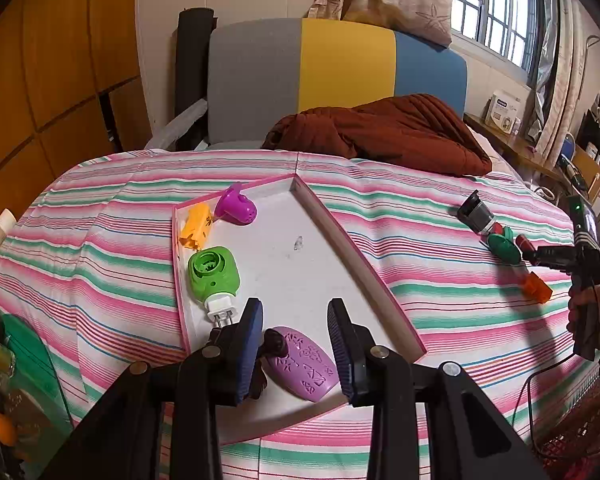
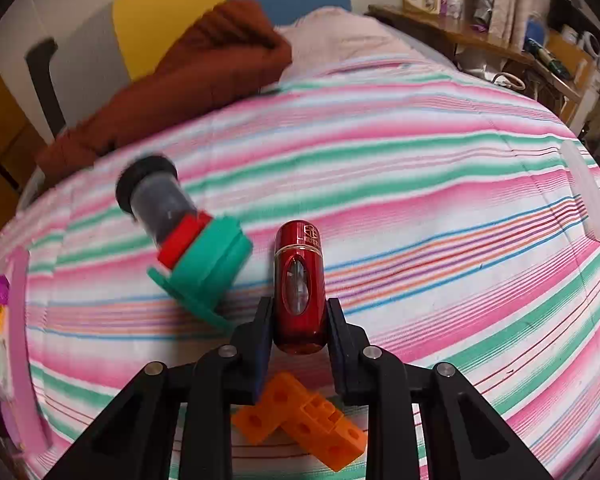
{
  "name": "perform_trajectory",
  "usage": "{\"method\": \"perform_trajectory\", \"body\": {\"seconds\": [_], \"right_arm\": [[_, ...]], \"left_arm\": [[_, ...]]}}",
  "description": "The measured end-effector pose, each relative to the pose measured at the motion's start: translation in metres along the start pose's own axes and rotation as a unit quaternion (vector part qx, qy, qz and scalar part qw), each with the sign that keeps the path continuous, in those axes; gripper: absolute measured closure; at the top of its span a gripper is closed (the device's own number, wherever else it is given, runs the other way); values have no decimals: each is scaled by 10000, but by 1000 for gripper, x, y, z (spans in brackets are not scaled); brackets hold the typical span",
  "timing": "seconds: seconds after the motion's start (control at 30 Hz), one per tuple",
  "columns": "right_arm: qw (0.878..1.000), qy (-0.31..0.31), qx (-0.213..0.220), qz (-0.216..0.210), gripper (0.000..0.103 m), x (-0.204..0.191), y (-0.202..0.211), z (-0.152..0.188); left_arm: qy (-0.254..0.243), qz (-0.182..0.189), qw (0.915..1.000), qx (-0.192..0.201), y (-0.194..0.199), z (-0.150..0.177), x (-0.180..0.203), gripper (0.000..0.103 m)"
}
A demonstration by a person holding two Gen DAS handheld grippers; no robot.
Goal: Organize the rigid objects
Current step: 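Carry the red cylinder over the tray with the right gripper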
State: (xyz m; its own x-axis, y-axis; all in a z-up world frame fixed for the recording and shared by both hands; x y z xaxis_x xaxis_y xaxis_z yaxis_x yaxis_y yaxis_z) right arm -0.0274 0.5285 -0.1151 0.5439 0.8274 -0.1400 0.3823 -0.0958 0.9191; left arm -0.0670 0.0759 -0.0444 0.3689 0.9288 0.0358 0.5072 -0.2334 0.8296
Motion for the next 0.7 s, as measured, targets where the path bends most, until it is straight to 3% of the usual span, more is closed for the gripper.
{"method": "perform_trajectory", "body": {"seconds": [0.2,0.37,0.7], "right_arm": [[9979,-60,514,-402,78,-8,23,-7],[9957,558,615,-409,77,-35,28,-2],[9911,845,580,-846,78,-67,41,10]], "left_arm": [[9,22,10000,45,4,1,0,70],[57,62,10000,-49,1,8,-2,70],[111,92,9999,-53,7,18,-10,70]]}}
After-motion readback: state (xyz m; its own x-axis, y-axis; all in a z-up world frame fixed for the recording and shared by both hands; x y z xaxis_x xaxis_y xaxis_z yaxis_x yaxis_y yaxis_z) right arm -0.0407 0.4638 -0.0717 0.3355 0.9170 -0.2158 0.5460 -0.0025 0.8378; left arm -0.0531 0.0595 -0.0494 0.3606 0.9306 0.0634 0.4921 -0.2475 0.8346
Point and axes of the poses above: each gripper's, at about its wrist camera, not at the fingertips, and y roughly against the way its jaws point, x to its right, z to its underside, the point moved 6 cm from there along -y, roughly the way its jaws point, and after that the axes turned 9 degrees about -x, right-handed, at the moved point
